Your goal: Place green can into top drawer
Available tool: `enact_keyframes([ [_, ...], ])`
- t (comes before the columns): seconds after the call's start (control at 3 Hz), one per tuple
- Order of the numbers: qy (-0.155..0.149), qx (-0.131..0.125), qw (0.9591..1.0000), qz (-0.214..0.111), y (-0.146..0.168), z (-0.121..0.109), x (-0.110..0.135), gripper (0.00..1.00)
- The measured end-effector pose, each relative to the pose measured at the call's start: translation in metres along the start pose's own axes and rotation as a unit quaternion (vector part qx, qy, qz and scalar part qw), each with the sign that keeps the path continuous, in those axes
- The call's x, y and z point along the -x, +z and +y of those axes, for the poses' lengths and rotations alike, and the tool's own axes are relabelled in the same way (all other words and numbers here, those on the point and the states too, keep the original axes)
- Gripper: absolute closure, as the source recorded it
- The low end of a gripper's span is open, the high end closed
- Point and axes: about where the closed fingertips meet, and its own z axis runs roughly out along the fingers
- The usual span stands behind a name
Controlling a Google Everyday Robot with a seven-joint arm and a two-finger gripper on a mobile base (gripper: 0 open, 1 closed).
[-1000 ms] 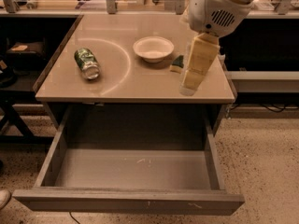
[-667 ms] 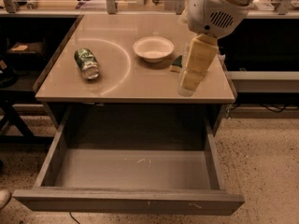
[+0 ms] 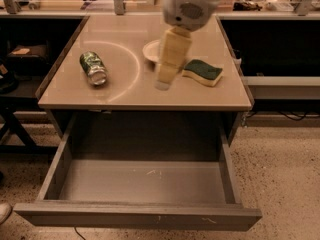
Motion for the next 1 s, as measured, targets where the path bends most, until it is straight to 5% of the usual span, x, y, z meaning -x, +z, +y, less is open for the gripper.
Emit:
enact_keyframes([
  [1.0, 0.008, 0.039, 0.9992, -0.004, 0.04, 0.01, 0.057, 0.0],
])
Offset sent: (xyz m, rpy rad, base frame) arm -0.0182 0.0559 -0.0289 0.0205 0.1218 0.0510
